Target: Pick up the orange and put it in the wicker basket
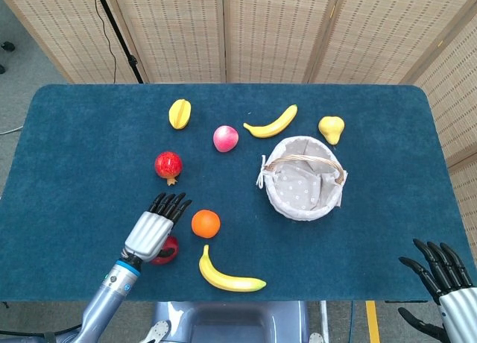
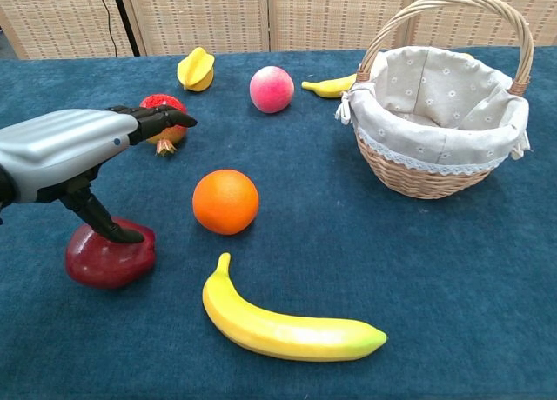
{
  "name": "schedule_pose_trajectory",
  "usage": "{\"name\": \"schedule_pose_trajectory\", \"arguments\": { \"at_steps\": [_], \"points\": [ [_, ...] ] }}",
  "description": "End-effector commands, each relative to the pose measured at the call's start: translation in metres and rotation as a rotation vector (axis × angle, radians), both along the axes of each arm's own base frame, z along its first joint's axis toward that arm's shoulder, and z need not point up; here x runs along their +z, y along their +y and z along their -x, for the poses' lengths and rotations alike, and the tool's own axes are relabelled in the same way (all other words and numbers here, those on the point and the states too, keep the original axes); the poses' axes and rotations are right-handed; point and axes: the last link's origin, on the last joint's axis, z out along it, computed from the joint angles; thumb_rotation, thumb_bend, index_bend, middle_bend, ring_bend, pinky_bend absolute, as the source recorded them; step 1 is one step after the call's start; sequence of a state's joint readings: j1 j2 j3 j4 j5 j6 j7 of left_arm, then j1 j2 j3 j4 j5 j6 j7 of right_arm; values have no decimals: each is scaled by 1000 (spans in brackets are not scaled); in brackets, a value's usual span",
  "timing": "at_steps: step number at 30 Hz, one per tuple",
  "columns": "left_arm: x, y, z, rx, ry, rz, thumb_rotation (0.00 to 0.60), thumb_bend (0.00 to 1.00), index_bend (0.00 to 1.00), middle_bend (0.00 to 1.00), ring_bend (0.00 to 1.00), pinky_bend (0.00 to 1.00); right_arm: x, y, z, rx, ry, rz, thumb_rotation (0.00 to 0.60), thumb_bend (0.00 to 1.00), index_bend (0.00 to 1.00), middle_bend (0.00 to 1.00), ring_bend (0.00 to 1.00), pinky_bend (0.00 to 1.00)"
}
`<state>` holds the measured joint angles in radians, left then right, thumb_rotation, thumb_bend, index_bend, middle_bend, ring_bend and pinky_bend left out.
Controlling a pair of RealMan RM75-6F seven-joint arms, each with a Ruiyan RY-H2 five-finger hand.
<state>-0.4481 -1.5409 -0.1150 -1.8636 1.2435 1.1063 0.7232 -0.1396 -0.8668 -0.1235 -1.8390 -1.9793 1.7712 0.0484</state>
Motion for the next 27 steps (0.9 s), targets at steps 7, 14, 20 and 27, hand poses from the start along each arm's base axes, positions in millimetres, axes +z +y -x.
{"name": "schedule_pose_trajectory", "arguments": {
  "at_steps": [7,14,20,27],
  "points": [
    [-19,4,-16,-27,-1,18,600,0,0,0,0,0,0,2,-1,10,-2,-5,600,0,212,63,39,0],
    [-41,7,-19,-29,10,40,600,0,0,0,0,0,2,4,-1,11,-8,-3,600,0,212,66,41,0],
    [-60,15,-17,-16,15,48,600,0,0,0,0,0,3,4,-1,8,-13,-2,600,0,212,66,41,0],
    [-72,18,-16,-18,2,36,600,33,146,48,99,170,4,4,0,4,-19,-1,600,0,212,67,42,0]
  ]
}}
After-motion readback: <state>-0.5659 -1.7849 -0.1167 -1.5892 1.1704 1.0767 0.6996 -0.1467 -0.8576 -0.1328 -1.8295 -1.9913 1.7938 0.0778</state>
